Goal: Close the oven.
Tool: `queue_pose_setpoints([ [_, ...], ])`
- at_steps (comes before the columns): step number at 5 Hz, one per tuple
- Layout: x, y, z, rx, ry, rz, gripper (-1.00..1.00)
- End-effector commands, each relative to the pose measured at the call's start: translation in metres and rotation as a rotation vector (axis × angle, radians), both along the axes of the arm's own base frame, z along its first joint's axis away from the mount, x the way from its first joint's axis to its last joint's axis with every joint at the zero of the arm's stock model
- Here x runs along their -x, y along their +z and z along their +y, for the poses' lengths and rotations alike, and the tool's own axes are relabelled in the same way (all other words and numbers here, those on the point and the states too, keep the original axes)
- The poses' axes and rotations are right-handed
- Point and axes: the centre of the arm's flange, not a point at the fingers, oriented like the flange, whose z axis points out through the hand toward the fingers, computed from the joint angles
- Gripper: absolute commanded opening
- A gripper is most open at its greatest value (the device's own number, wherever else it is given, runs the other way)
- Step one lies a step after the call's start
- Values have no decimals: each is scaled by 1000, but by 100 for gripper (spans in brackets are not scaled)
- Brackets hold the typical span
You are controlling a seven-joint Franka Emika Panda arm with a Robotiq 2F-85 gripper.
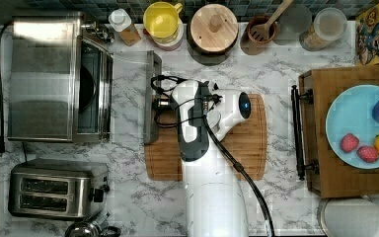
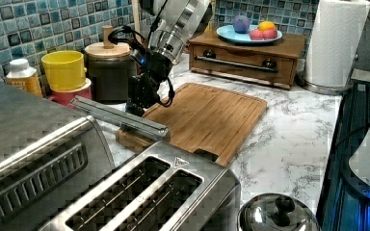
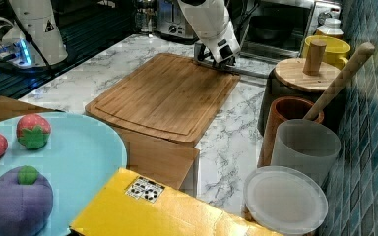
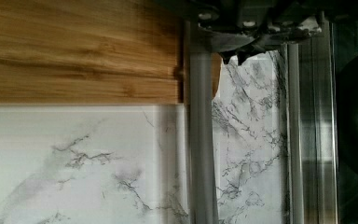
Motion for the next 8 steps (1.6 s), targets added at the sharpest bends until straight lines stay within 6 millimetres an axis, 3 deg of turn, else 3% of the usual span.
queue_pose_setpoints([
  [1,-53,125,87,-94,87,-214,-100],
  [3,-50,186,157,-110,202,-270,-100],
  [5,-45,248,188,-45,229,-329,-100],
  [7,-31,273,250,168,271,-359,-100],
  [8,-24,296,280,280,325,-369,-100],
])
